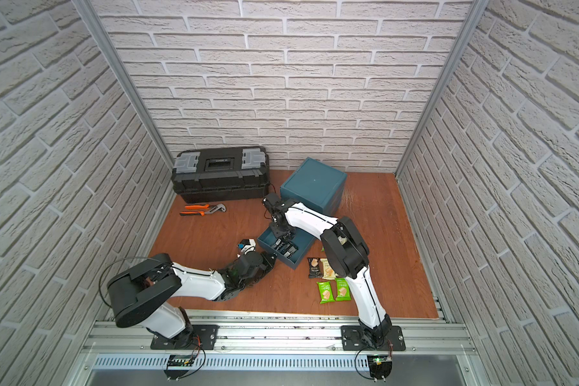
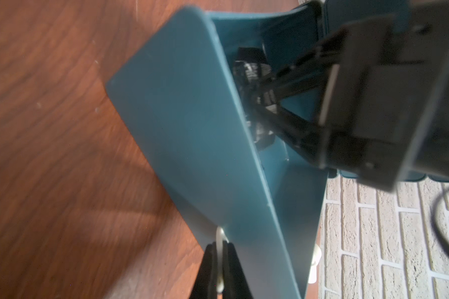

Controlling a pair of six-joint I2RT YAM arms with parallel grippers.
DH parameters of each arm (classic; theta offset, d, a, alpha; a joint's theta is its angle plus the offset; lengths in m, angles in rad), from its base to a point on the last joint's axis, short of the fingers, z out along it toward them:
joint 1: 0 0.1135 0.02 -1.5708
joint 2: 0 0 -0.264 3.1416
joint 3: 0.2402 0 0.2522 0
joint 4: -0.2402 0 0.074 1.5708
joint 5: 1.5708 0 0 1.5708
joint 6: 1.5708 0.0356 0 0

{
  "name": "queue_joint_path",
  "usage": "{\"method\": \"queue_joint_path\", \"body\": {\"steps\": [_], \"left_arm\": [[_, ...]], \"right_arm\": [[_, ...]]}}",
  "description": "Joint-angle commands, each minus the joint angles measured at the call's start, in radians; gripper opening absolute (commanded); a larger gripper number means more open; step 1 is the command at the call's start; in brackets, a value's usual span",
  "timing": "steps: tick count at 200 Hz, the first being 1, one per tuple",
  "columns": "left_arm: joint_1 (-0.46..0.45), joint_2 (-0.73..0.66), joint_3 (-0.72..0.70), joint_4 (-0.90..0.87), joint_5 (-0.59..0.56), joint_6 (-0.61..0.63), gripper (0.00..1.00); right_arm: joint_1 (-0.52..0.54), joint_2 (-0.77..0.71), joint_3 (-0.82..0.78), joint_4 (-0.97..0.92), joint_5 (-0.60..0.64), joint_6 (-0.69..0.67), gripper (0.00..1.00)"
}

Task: Take the cookies out of the drawer
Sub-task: Pick up the cookie from the drawer, then place the cookie at the center of the board.

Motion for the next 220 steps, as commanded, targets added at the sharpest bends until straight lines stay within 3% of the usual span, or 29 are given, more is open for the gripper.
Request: {"method": "queue_joint_path", "body": {"steps": [1,126,220], "left_arm": [[0.000,-0.015,-0.017,-0.016,-0.015,0.002,0.00],[0.000,-0.019,-0.014,-0.024,-0.016,0.001,0.00],[0.000,-0.012,-0.013,-0.019,-0.013,-0.004,0.00]], "right_arm": [[0.016,-0.092,-0.027,-0.004,0.019,-0.006,0.37],[0.052,-0.309,-0.170,-0.014,0.023,0.042,0.36],[0.096,-0.770,-0.628,-0.131,-0.097,0.371,0.36]]}}
